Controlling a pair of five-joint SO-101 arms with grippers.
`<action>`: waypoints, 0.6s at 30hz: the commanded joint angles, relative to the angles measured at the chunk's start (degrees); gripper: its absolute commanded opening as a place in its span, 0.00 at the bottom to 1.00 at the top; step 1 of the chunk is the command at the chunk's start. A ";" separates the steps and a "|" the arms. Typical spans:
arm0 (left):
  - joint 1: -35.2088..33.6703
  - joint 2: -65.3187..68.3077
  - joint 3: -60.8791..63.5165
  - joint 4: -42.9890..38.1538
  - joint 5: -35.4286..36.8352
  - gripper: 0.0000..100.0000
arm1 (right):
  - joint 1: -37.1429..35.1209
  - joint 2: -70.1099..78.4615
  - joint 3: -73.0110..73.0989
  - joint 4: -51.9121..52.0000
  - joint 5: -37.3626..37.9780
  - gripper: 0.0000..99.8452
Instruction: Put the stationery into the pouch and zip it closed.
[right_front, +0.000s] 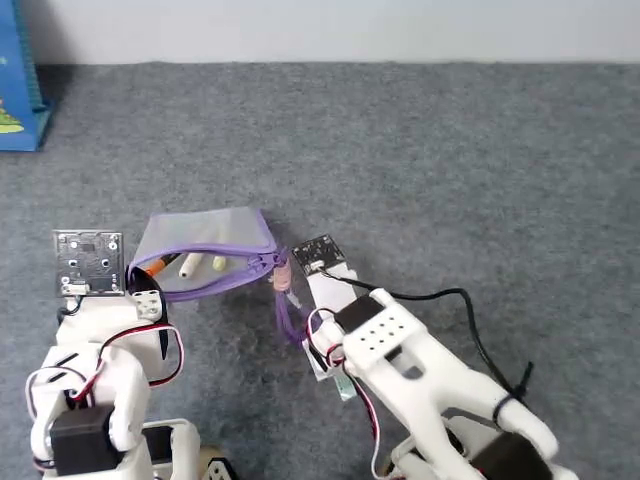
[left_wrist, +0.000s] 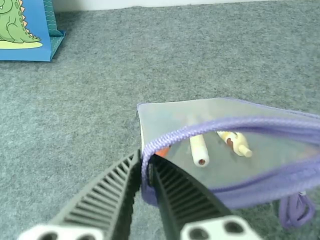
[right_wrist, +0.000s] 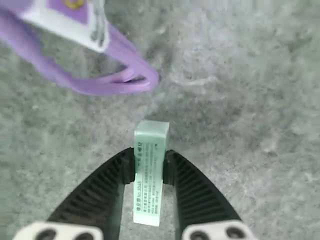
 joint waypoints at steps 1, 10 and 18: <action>-0.53 0.44 -0.13 -0.79 0.35 0.01 | 0.57 -9.01 -0.70 2.07 -0.35 0.01; -0.35 0.44 -0.13 -0.79 0.35 0.01 | 0.22 -41.01 -1.05 -1.71 3.16 0.01; -0.35 0.44 -0.13 -0.79 0.35 0.01 | -7.52 -53.85 -1.05 -14.99 3.16 0.01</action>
